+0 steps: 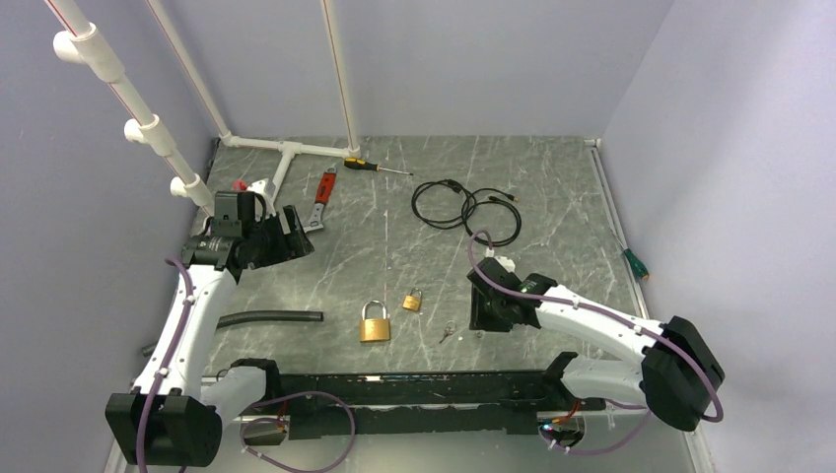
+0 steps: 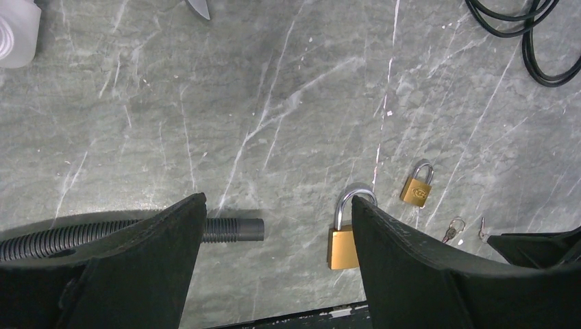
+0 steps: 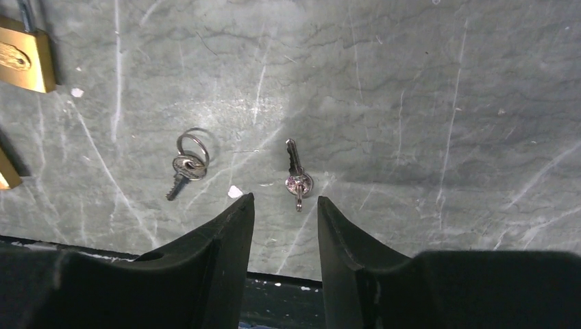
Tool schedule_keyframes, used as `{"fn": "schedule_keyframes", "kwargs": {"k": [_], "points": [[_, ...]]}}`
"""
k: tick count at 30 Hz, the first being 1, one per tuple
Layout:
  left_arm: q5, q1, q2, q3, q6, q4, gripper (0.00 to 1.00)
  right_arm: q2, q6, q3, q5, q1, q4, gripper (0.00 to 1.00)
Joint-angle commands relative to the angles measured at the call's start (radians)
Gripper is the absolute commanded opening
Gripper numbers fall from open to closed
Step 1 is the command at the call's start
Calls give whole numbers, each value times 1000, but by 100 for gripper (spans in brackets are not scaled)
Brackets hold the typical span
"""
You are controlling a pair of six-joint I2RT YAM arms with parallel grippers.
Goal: Unlock with the key
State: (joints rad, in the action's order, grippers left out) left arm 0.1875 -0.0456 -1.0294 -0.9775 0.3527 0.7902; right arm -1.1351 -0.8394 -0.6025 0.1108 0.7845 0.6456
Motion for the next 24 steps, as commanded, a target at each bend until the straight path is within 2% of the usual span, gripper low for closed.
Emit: {"fn": "schedule_keyframes", "kwargs": {"k": [1,13,16,17,24], "points": [[4,-3,-5,-15,-12,-19,82,-7,-27,9,16,17,-5,40],[-4,-3,0,-16,-13,-17,81,-66,-30,62,12,37,-88,23],[-8,-3,4,-15,-12,-16,81,-78,-24,67,14,40,-100,3],[-9,-3,5,-14,-12,-17,81,-82,-22,67,12,41,-103,0],[24,-3,16,-6,0,-34,81,-20,56,31,36,45,-109,0]]}}
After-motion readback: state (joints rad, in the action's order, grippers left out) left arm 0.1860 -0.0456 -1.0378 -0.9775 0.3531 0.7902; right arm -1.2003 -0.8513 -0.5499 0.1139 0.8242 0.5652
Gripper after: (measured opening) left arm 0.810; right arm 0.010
